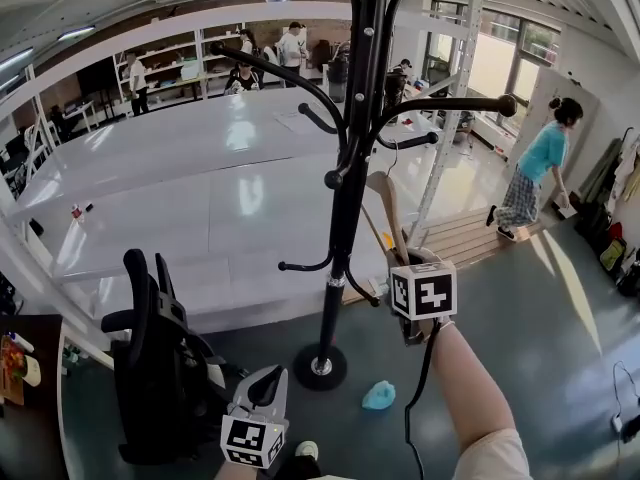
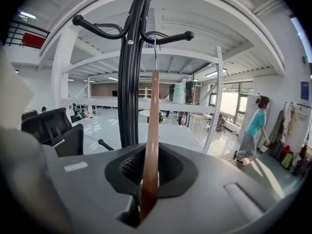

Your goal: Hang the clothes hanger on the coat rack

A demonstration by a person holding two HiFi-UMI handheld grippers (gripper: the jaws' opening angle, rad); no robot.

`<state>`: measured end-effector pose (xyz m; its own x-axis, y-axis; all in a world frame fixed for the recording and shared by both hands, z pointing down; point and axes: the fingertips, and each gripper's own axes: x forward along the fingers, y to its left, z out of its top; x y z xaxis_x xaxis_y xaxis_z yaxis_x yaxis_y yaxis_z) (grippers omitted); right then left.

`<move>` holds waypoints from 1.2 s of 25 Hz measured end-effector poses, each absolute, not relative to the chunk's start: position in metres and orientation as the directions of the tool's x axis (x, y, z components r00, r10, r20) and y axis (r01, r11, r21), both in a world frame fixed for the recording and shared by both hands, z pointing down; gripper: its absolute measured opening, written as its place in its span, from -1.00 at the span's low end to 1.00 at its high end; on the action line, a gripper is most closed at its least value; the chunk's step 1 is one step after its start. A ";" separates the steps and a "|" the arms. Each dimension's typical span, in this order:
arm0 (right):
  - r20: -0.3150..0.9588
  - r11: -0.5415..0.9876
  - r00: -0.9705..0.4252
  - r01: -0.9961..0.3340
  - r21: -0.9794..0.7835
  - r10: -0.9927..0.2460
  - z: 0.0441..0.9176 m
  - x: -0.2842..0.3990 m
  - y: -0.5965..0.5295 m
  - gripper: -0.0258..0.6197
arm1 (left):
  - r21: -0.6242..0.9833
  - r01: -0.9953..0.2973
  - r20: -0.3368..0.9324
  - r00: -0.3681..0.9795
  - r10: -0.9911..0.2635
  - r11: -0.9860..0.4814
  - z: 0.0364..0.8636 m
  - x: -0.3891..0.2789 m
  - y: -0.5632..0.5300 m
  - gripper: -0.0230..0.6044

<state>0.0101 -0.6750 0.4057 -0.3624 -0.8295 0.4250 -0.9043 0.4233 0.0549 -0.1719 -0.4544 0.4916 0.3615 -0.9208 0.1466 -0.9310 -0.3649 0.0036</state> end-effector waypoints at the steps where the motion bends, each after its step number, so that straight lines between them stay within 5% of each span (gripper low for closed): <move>1: 0.422 0.428 -0.370 -0.902 0.049 -0.828 0.406 0.010 -0.674 -0.77 | 0.004 -0.931 0.148 0.362 -0.920 -0.365 0.492 -0.171 -0.454 -0.93; 4: 0.386 0.435 -0.397 -0.900 0.013 -0.833 0.401 0.011 -0.670 -0.71 | 0.004 -0.932 0.151 0.358 -0.921 -0.362 0.492 -0.170 -0.453 -0.93; 8: 0.284 0.451 -0.446 -0.891 -0.051 -0.849 0.383 0.012 -0.664 -0.38 | -0.003 -0.935 0.144 0.352 -0.925 -0.356 0.489 -0.169 -0.451 -0.93; 13: 0.141 0.438 -0.426 -0.897 0.063 -0.894 0.346 0.022 -0.637 -0.20 | -0.008 -0.940 0.117 0.339 -0.934 -0.342 0.478 -0.168 -0.446 -0.93; 22: -0.031 0.389 -0.394 -0.916 0.100 -0.919 0.318 0.053 -0.549 -0.68 | -0.043 -0.936 0.041 0.348 -0.937 -0.349 0.444 -0.151 -0.431 -0.93; 30: -0.002 0.422 -0.424 -0.902 0.095 -0.906 0.380 0.071 -0.467 -0.83 | -0.096 -0.928 -0.023 0.364 -0.931 -0.360 0.412 -0.116 -0.397 -0.93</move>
